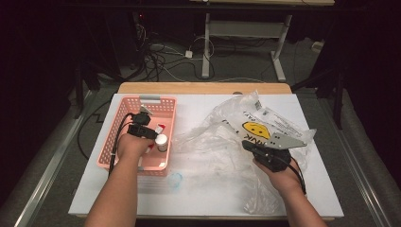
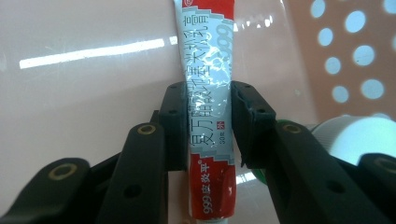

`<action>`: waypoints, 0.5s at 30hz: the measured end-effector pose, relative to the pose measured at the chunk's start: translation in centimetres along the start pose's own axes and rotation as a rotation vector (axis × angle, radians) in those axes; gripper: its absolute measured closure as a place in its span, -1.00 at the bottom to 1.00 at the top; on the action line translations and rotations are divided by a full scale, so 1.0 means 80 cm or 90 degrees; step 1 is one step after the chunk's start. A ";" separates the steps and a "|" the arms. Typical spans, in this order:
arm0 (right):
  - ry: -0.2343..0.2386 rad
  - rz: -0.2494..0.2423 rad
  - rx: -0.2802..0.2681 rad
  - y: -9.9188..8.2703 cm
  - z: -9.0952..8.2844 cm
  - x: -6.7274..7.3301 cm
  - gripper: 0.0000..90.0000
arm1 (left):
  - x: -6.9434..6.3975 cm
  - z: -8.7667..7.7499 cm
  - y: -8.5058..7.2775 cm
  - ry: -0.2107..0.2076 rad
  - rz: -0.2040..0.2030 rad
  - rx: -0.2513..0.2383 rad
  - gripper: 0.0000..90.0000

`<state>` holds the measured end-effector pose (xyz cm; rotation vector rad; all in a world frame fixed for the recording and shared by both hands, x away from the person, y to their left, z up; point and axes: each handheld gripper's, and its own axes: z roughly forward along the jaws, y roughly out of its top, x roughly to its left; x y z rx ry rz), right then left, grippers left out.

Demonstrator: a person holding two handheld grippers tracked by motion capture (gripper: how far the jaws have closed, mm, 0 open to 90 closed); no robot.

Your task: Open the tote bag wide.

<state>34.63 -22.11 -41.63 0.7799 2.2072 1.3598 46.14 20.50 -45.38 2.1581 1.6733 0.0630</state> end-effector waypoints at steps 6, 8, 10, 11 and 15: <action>0.000 0.002 0.002 -0.001 0.000 -0.001 1.00 | -0.002 0.000 -0.001 0.005 0.009 -0.005 0.49; 0.000 0.002 0.003 -0.001 0.000 0.000 1.00 | -0.003 0.000 -0.001 0.006 0.010 -0.007 0.50; 0.000 0.002 0.003 -0.001 0.000 0.000 1.00 | -0.003 0.000 -0.001 0.007 0.012 -0.008 0.50; 0.000 0.002 0.003 -0.001 0.000 0.000 1.00 | -0.003 0.000 -0.001 0.008 0.013 -0.011 0.50; 0.001 0.002 0.001 -0.001 0.000 -0.001 1.00 | -0.003 -0.001 -0.001 0.009 0.015 -0.016 0.50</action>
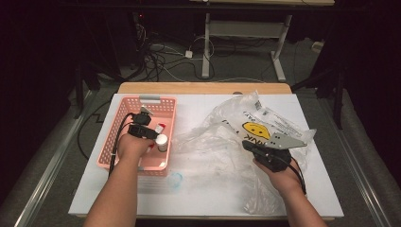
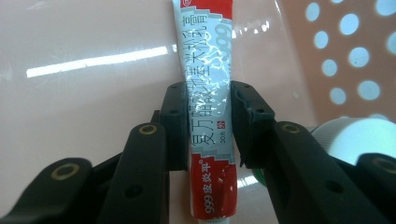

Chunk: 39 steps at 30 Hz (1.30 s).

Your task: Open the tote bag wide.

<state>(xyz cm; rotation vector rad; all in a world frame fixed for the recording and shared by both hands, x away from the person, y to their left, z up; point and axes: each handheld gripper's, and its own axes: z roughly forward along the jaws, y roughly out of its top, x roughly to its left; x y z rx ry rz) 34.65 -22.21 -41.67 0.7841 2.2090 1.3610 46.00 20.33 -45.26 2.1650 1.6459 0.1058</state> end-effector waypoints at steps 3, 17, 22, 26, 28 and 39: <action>-0.001 -0.001 -0.002 0.000 -0.001 -0.001 1.00 | 0.000 -0.003 0.000 0.001 0.003 -0.009 0.50; -0.002 -0.001 -0.003 0.000 0.000 -0.001 1.00 | 0.005 -0.018 -0.002 -0.003 0.016 -0.067 0.50; -0.002 0.006 -0.002 -0.001 0.001 -0.002 1.00 | 0.002 -0.021 -0.005 -0.005 0.028 -0.095 0.50; -0.003 0.005 -0.002 -0.001 0.003 -0.002 1.00 | 0.000 -0.027 -0.005 -0.006 0.039 -0.112 0.50; -0.003 0.002 0.001 -0.002 0.003 -0.002 1.00 | -0.002 -0.031 -0.007 -0.004 0.041 -0.126 0.50; 0.001 0.000 -0.003 0.000 0.004 0.000 1.00 | 0.003 -0.058 -0.020 -0.009 0.049 -0.184 0.50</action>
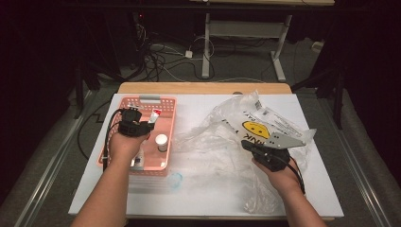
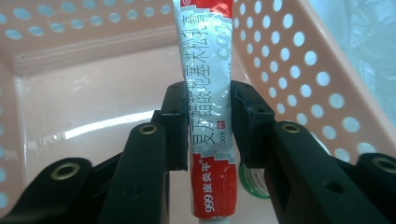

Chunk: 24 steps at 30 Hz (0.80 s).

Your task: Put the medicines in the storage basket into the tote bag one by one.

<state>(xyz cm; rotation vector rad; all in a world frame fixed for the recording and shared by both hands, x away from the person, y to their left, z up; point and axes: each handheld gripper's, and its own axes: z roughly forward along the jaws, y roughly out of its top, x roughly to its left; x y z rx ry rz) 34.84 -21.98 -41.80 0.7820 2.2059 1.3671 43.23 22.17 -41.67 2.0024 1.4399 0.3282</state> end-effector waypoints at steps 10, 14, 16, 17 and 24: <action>-0.001 0.014 -0.021 0.005 -0.005 -0.007 1.00 | -0.008 -0.013 -0.004 -0.016 0.031 -0.035 0.50; -0.002 0.016 -0.029 0.006 -0.009 -0.008 1.00 | -0.014 -0.022 -0.009 -0.019 0.037 -0.058 0.50; -0.002 0.016 -0.028 0.006 -0.010 -0.008 1.00 | -0.018 -0.026 -0.012 -0.022 0.044 -0.071 0.50; -0.002 0.016 -0.029 0.006 -0.010 -0.008 1.00 | -0.020 -0.029 -0.014 -0.023 0.045 -0.077 0.50; 0.006 0.016 -0.026 0.005 -0.008 -0.004 1.00 | -0.026 -0.044 -0.035 -0.035 0.047 -0.113 0.50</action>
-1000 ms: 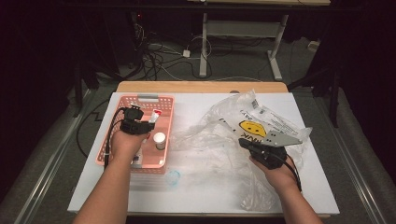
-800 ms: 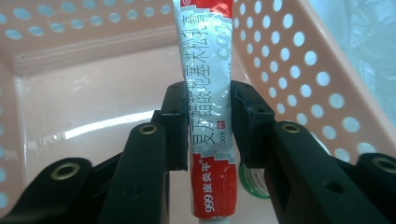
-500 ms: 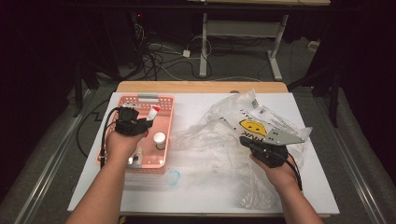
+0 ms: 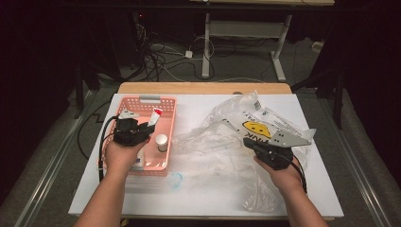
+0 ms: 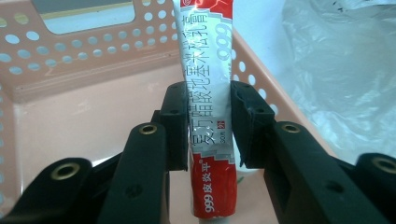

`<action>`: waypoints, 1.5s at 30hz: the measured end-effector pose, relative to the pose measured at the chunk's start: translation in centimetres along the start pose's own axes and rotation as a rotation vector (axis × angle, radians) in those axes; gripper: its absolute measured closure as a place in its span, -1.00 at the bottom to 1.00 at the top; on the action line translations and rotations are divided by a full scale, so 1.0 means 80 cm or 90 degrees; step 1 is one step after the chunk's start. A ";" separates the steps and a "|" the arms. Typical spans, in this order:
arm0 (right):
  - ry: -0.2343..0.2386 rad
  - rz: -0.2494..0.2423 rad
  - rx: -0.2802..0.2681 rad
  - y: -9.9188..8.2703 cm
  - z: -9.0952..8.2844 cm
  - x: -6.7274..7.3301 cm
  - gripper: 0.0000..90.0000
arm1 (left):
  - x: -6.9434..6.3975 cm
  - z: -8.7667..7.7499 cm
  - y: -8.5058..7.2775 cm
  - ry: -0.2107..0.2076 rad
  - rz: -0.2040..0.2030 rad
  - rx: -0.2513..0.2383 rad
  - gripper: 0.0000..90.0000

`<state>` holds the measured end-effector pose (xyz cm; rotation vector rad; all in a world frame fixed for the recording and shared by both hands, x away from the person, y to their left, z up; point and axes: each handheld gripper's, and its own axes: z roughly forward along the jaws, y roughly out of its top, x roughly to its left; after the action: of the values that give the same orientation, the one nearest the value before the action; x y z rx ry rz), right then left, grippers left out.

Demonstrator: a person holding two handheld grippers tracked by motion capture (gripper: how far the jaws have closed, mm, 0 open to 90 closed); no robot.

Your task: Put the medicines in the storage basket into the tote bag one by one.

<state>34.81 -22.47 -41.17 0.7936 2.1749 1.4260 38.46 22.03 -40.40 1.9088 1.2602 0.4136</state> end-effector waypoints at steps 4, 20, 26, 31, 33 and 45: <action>0.001 -0.008 0.002 0.000 0.001 0.002 1.00 | -0.002 -0.013 -0.004 -0.014 -0.003 -0.025 0.50; 0.000 -0.005 0.000 0.001 0.000 0.002 1.00 | -0.058 -0.044 -0.024 -0.096 0.051 -0.089 0.50; -0.001 -0.003 -0.002 0.001 0.000 0.001 1.00 | -0.077 -0.045 -0.029 -0.124 0.066 -0.094 0.50; 0.004 0.003 -0.002 0.001 -0.001 0.000 1.00 | -0.093 -0.040 -0.036 -0.148 0.081 -0.092 0.50; 0.004 0.006 -0.004 0.001 -0.001 0.000 1.00 | -0.102 -0.037 -0.038 -0.160 0.090 -0.091 0.50; 0.000 0.001 -0.013 0.005 -0.007 0.002 1.00 | -0.136 -0.023 -0.043 -0.194 0.126 -0.076 0.50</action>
<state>34.42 -22.62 -40.60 0.7894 2.1562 1.4465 30.19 13.90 -40.26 1.9161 0.8349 0.2788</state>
